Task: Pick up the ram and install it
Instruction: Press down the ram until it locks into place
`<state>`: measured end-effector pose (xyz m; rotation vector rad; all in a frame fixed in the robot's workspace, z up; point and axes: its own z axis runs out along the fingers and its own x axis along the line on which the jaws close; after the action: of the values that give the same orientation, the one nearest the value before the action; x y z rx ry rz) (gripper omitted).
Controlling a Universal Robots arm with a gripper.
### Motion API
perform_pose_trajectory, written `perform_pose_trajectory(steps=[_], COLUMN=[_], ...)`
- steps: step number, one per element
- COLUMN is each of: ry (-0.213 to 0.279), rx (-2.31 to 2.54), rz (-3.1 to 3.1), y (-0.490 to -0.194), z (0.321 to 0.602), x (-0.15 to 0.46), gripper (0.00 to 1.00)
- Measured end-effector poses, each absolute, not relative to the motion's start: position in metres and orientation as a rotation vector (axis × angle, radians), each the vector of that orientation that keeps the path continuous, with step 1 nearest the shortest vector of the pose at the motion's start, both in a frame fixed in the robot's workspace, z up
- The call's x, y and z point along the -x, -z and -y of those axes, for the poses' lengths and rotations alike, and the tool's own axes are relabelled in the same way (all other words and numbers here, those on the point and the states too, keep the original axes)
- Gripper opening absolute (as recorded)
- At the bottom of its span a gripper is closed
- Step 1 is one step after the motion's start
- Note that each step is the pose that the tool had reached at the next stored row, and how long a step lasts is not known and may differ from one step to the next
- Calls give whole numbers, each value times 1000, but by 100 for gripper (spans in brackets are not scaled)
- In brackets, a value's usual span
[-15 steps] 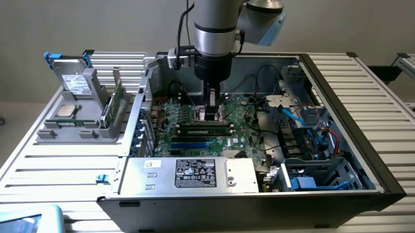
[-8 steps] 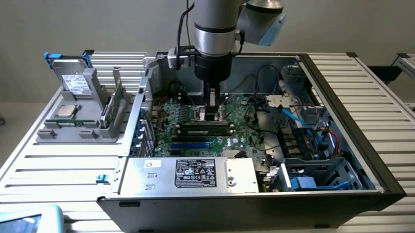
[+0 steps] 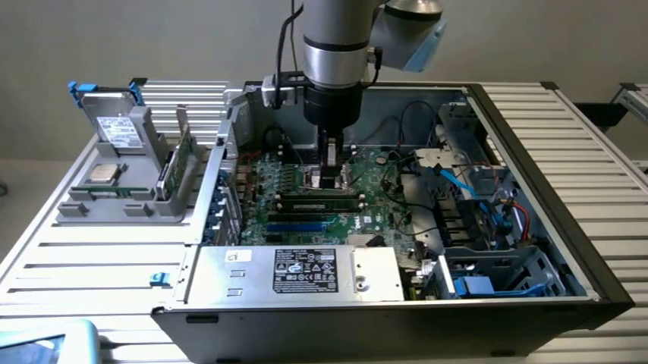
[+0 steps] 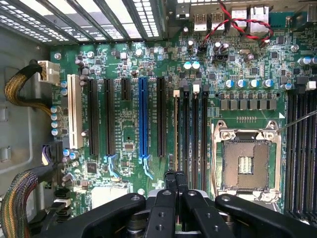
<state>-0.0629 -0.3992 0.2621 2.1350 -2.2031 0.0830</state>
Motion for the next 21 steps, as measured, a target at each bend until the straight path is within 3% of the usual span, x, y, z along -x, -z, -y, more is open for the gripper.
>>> perform_pose_trajectory(steps=[21], ry=[-63], rx=[-1724], rz=[2528], y=[-262], z=[399], x=[63], gripper=[11])
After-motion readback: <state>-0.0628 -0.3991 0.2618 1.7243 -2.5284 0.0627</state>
